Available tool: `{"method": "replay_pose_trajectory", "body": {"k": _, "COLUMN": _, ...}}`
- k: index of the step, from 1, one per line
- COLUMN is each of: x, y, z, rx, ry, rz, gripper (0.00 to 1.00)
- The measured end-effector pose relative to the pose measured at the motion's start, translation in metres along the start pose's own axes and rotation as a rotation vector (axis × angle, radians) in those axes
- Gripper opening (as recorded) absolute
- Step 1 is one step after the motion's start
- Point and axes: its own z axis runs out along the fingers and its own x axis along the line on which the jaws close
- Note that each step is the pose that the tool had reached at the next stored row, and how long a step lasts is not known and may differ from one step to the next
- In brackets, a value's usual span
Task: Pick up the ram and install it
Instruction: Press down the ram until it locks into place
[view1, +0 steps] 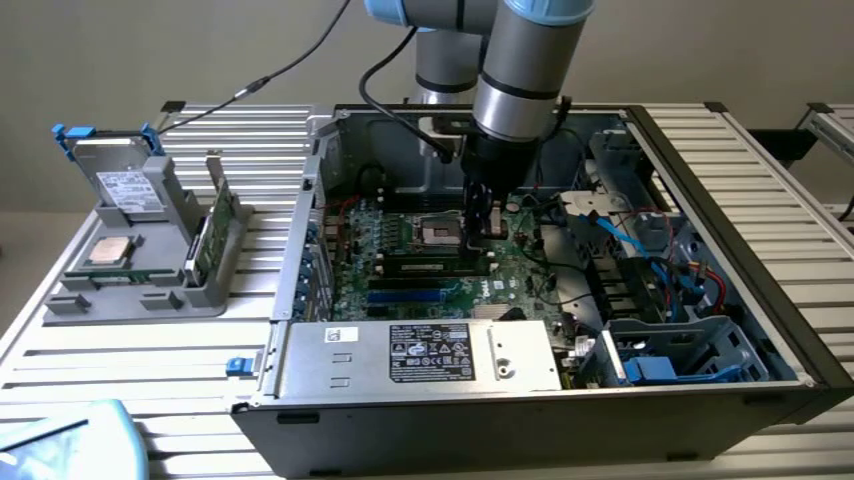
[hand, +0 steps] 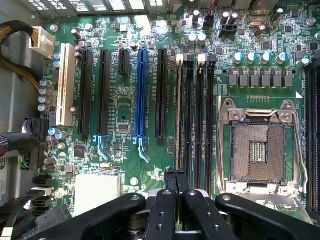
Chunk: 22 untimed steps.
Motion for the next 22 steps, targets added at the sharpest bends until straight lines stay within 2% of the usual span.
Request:
{"method": "replay_pose_trajectory", "body": {"k": 11, "x": 0.0, "y": -0.0003, "z": 0.0023, "rx": -0.0001, "ry": -0.0001, "rz": 0.0, "gripper": 0.1}}
{"method": "replay_pose_trajectory", "body": {"k": 14, "x": 0.0, "y": 0.0011, "z": -0.0008, "rx": 0.0002, "ry": -0.001, "rz": 0.0, "gripper": 0.1}}
{"method": "replay_pose_trajectory", "body": {"k": 17, "x": 0.0, "y": 0.0083, "z": -0.0011, "rx": -0.0001, "ry": -0.0004, "rz": 0.0, "gripper": 0.1}}
{"method": "replay_pose_trajectory", "body": {"k": 22, "x": 0.0, "y": 0.0254, "z": 0.0012, "rx": -0.0001, "ry": -0.0002, "rz": 0.0, "gripper": 0.1}}
